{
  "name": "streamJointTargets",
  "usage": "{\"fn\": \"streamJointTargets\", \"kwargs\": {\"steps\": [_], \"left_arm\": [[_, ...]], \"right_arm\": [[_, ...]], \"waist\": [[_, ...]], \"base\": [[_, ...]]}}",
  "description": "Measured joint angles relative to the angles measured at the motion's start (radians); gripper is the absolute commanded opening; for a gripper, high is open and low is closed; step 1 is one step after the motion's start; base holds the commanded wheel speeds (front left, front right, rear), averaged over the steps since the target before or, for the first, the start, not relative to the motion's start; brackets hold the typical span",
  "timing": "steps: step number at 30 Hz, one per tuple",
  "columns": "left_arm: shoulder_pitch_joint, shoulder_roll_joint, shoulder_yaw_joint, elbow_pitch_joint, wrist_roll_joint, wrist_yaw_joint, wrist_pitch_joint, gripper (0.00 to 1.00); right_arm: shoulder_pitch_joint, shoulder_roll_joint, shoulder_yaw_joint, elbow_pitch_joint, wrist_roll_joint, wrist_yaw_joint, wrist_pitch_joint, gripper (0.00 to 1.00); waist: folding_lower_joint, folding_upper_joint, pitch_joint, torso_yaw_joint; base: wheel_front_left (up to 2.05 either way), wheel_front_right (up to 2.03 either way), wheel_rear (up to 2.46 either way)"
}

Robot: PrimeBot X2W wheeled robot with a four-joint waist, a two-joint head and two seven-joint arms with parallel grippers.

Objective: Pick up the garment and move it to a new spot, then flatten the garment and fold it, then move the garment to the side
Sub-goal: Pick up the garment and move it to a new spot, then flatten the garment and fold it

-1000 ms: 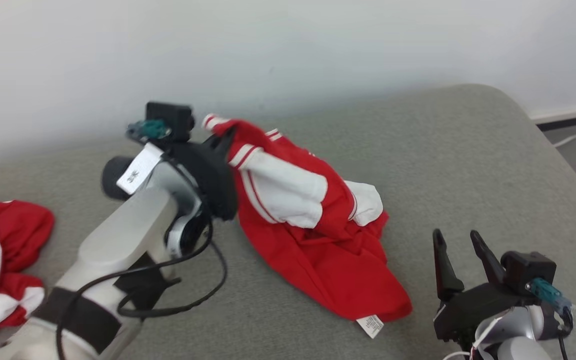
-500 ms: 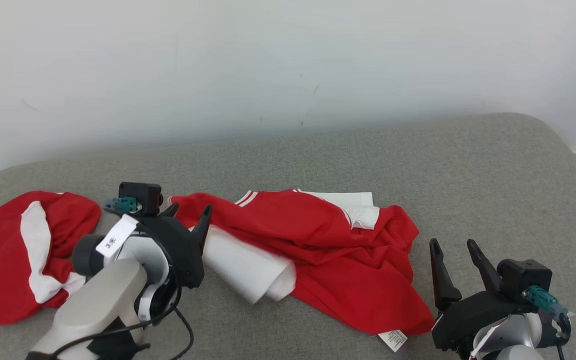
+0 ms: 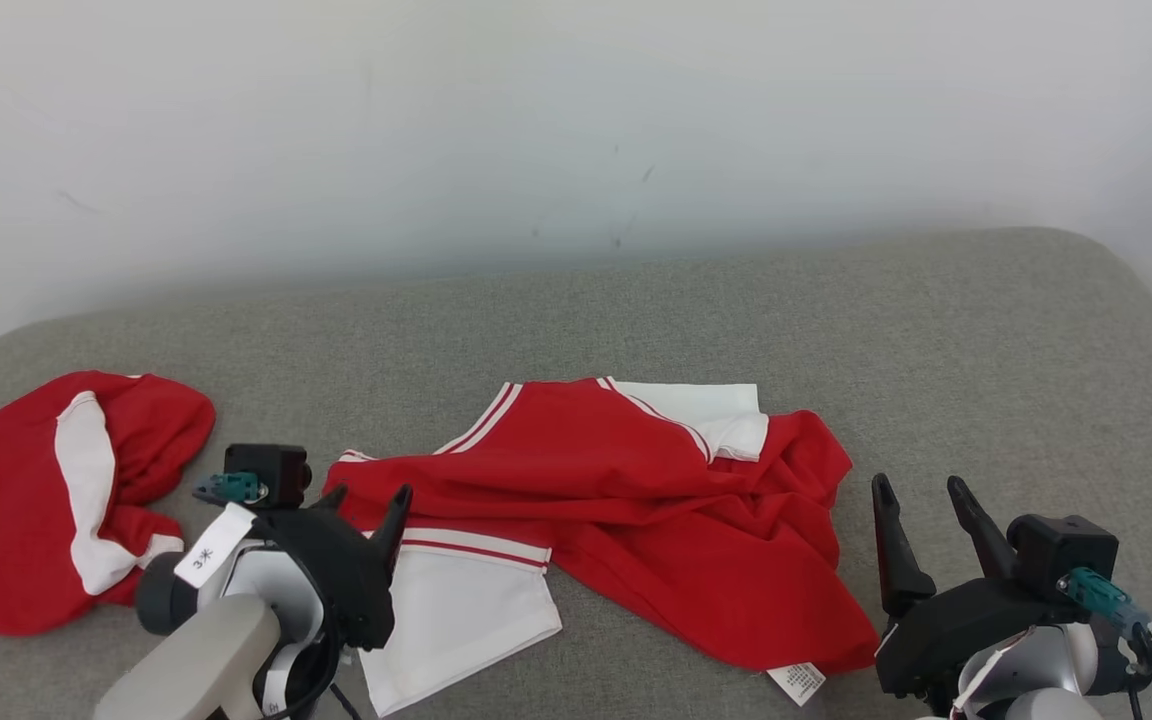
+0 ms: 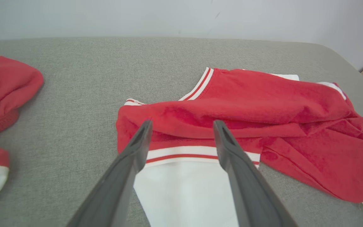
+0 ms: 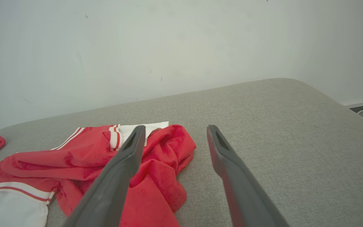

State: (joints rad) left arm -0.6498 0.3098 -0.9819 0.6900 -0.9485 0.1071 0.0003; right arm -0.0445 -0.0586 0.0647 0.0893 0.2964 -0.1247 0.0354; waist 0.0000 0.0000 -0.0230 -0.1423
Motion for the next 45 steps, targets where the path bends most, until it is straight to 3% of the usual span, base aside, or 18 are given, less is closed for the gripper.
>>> {"fn": "streamJointTargets", "kwargs": {"steps": [14,27,37,45], "left_arm": [[0.119,0.037,0.122,-0.166,0.001,0.017,-0.223,1.00],[0.277,0.021,0.156,-0.114,0.004,0.017,-0.193,1.00],[0.277,-0.022,0.152,-0.076,-0.005,0.017,-0.095,1.00],[0.255,-0.025,0.161,-0.045,-0.003,0.017,-0.049,1.00]], "right_arm": [[0.018,0.001,-0.047,-0.004,-0.007,0.000,-0.011,1.00],[0.090,0.005,-0.034,0.008,-0.016,0.000,0.033,1.00],[0.163,0.007,0.013,0.097,-0.015,0.000,0.161,1.00],[0.142,0.011,0.057,0.128,-0.011,0.000,0.194,1.00]], "waist": [[0.0000,0.0000,-0.001,0.030],[0.0000,0.0000,0.020,0.036],[0.0000,0.0000,0.052,0.022],[0.0000,0.0000,0.075,0.020]], "base": [[0.00,0.00,0.00],[0.00,0.00,0.00],[0.00,0.00,0.00],[0.00,0.00,0.00]]}}
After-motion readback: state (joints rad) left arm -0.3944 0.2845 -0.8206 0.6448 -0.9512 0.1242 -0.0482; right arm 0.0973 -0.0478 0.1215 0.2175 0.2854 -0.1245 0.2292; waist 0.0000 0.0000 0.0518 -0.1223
